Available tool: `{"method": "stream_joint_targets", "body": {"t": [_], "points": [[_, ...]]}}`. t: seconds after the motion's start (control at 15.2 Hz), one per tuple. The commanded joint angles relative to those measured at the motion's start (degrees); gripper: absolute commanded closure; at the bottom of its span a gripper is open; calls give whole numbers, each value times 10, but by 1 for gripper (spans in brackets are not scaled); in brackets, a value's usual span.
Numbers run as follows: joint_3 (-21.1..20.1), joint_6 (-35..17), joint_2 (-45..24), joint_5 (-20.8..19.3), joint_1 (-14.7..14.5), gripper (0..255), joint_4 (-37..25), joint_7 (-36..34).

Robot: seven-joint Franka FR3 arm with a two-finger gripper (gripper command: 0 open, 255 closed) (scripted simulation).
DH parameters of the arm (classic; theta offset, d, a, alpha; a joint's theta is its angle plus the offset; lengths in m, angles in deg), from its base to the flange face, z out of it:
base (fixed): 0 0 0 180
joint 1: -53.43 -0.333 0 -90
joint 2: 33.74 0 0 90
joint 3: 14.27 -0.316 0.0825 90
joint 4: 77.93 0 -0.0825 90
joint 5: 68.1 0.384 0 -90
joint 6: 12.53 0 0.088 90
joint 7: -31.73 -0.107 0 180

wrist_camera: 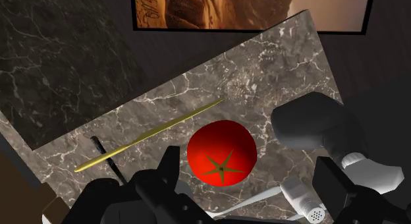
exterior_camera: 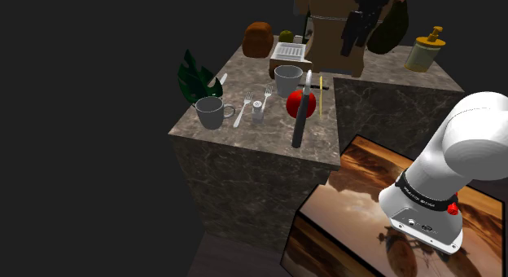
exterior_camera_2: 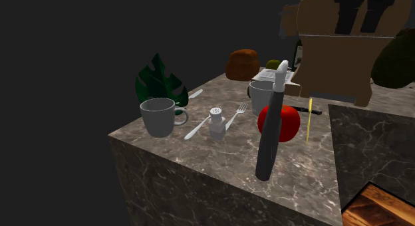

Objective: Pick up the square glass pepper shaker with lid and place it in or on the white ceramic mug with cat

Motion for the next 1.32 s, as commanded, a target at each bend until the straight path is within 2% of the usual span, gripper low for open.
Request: {"method": "stream_joint_targets", "body": {"t": [0.0, 0.59, 0.92, 1.25], "points": [[0, 0, 0, 0, 0, 0, 0, 0], [-71, -147, -134, 30, -17, 0, 9, -111], [-108, -219, -230, 29, -20, 0, -17, -173], [-138, -277, -336, 12, -22, 0, -65, -239]]}}
